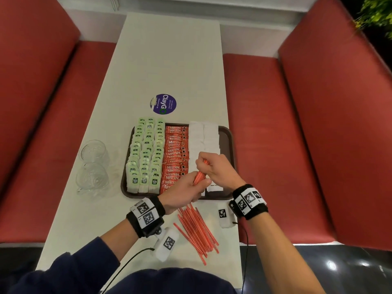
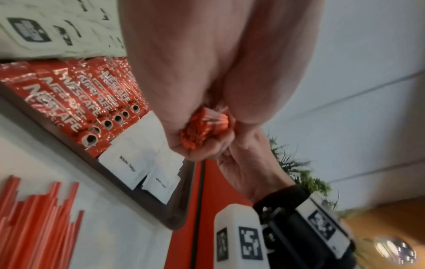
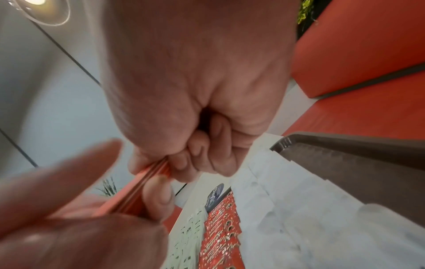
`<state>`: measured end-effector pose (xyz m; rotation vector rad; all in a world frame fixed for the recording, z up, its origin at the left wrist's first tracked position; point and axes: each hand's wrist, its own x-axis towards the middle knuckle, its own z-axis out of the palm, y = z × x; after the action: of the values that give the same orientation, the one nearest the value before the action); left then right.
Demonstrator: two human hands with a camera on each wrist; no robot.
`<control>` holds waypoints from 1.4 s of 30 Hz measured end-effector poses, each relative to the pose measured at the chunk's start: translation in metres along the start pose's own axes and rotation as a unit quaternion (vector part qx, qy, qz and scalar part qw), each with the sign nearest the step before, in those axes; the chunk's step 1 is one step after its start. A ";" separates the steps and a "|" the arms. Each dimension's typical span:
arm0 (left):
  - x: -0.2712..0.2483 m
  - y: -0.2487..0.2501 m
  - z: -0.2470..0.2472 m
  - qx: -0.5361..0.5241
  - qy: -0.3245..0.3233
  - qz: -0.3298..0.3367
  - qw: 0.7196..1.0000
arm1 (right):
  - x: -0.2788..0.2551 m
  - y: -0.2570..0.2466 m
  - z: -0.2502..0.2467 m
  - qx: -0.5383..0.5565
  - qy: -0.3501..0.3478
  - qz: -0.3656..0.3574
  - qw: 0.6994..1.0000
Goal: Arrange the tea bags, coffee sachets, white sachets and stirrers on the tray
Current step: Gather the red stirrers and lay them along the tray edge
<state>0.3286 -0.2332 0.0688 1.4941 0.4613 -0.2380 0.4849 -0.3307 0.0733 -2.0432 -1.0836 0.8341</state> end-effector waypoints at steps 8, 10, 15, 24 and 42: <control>-0.002 -0.001 -0.007 -0.043 0.027 -0.036 0.998 | 0.007 -0.001 -0.005 0.038 0.095 0.004 0.995; 0.004 0.000 -0.007 0.005 0.070 -0.021 0.997 | 0.001 -0.009 0.002 0.142 0.146 0.068 0.977; 0.014 0.005 -0.006 0.171 0.096 0.042 0.980 | -0.012 -0.012 0.021 0.220 0.081 0.136 0.962; 0.043 0.000 0.001 0.242 0.086 0.029 0.966 | 0.004 -0.001 0.014 0.121 0.126 0.140 0.975; -0.009 -0.065 -0.054 0.330 0.144 0.059 0.931 | 0.094 0.072 -0.064 -0.204 0.048 0.313 0.926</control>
<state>0.2851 -0.1863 0.0133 2.2296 0.5510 -0.0752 0.6084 -0.2969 0.0323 -2.8260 -0.5678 0.8391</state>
